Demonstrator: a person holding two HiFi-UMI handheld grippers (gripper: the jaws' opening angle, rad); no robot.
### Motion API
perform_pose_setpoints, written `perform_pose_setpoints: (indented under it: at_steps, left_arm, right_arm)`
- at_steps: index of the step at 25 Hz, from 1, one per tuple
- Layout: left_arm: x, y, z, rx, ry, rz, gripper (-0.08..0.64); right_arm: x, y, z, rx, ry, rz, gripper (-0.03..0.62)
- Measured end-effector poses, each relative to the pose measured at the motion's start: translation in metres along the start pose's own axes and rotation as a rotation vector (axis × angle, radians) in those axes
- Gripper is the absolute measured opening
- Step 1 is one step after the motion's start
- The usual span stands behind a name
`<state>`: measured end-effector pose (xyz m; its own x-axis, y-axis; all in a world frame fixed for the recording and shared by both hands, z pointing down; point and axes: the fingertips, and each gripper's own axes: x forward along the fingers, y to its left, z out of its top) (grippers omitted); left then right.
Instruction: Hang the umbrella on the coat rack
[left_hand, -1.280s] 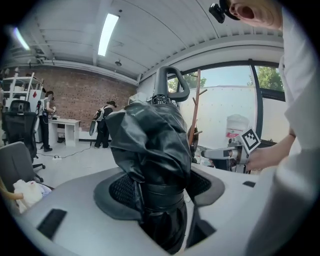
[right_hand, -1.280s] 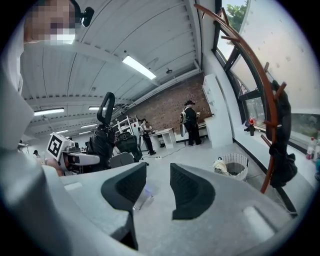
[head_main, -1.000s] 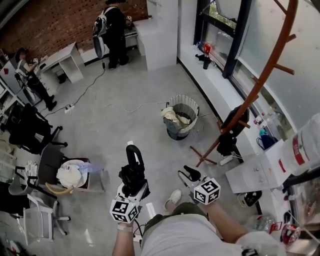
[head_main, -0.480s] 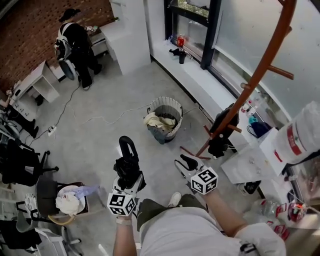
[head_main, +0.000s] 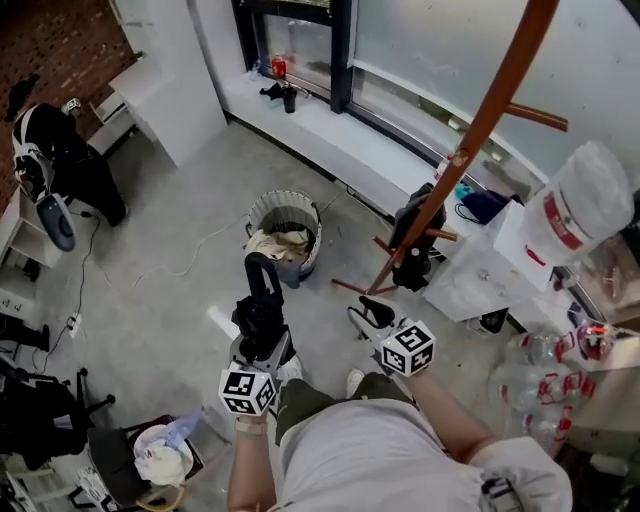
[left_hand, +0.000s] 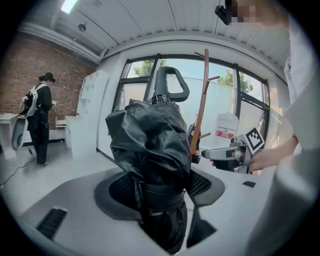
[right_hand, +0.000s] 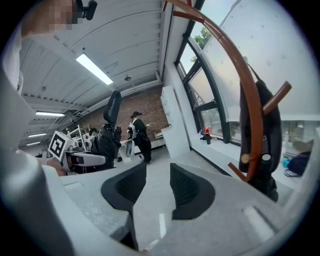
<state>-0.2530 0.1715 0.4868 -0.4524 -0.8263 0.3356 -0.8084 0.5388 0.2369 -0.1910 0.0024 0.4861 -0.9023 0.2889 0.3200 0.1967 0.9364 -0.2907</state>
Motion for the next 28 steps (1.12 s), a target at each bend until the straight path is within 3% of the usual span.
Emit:
perform_pose_setpoints:
  at_steps: [10,17,28]
  left_arm:
    - [0.069,0.019,0.022,0.099,0.116,-0.295,0.264]
    - [0.100,0.001,0.012,0.193,0.199,-0.475,0.264]
    - [0.118,-0.044,-0.021,0.309,0.328,-0.644,0.264]
  right_arm:
    - [-0.001,-0.018,0.019,0.093,-0.092,-0.304,0.144]
    - [-0.038,-0.021,-0.004,0.188,-0.142,-0.527,0.144]
    - [-0.096,0.002,-0.050,0.321,-0.191,-0.746,0.144]
